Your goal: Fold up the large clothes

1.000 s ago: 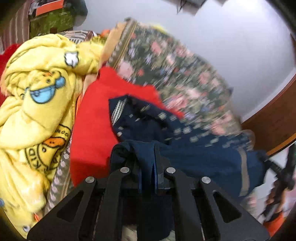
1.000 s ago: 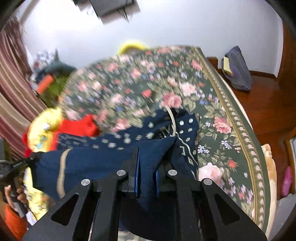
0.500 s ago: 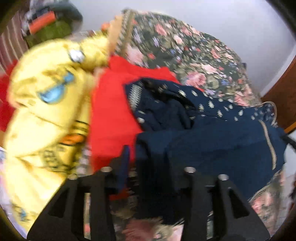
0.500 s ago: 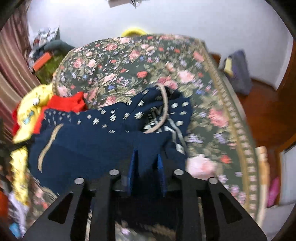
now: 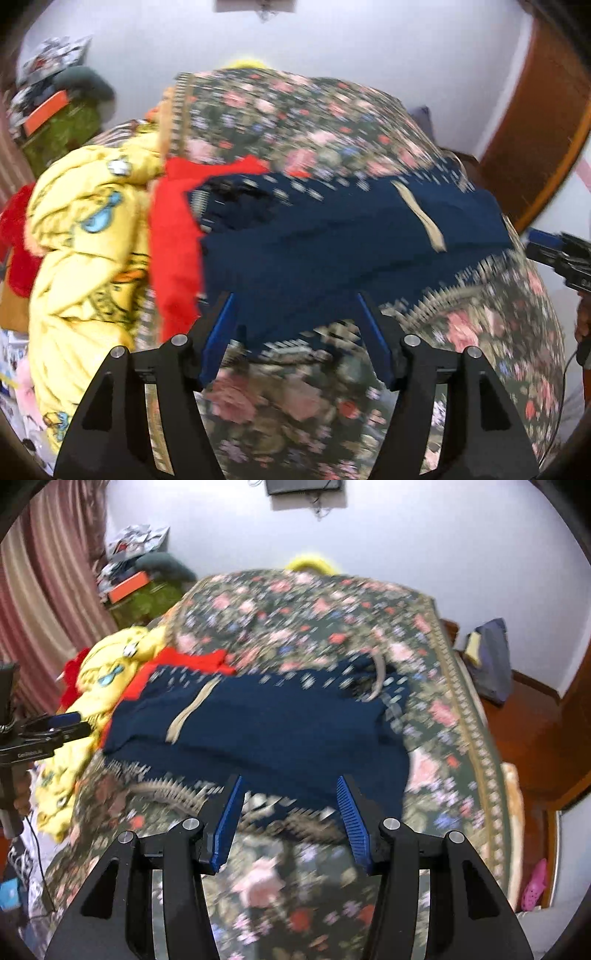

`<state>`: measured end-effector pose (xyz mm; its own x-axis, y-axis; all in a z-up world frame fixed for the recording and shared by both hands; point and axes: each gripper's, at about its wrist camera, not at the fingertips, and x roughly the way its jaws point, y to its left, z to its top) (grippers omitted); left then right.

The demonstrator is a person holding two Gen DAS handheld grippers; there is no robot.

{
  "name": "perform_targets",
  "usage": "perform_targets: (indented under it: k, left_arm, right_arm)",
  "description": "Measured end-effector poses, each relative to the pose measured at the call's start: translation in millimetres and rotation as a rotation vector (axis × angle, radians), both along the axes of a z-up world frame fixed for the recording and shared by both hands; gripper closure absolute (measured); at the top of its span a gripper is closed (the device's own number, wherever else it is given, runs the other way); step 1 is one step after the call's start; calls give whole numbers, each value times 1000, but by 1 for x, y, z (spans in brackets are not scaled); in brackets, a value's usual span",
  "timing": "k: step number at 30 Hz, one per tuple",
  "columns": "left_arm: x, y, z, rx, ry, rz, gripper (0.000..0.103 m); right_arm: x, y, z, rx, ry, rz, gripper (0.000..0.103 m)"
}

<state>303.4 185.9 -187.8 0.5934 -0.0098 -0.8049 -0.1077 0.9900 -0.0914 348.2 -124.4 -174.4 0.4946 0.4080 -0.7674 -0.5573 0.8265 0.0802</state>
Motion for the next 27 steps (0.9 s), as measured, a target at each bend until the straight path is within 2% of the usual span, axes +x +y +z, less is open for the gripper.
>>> perform_targets:
  k: [4,7,11,12,14,21,24,26,27]
  left_arm:
    - [10,-30,-22,81,32,-47,38]
    - [23,-32,-42,112,57,-34,38]
    - [39,-22,-61,149,80,9,38]
    - [43,-16,-63,130,79,15,36]
    - [48,-7,-60,87,64,20,36]
    - [91,22,-18,61,-16,64,36]
    - [130,35,1,176,-21,86,36]
    - [146,47,17,247,-42,152,36]
    - [149,54,29,256,-73,202,36]
  right_arm:
    - [1,18,-28,-33,50,23,55]
    - [8,28,-43,-51,84,29,55]
    - [13,39,-47,-106,47,25,55]
    - [14,41,-45,-114,36,30,55]
    - [20,46,-41,-130,14,57,55]
    - [63,62,-17,-151,-38,91,55]
    - [99,70,3,-195,-121,25,55]
    - [115,69,21,-207,-191,-63,55]
    - [119,67,27,-196,-208,-90,55]
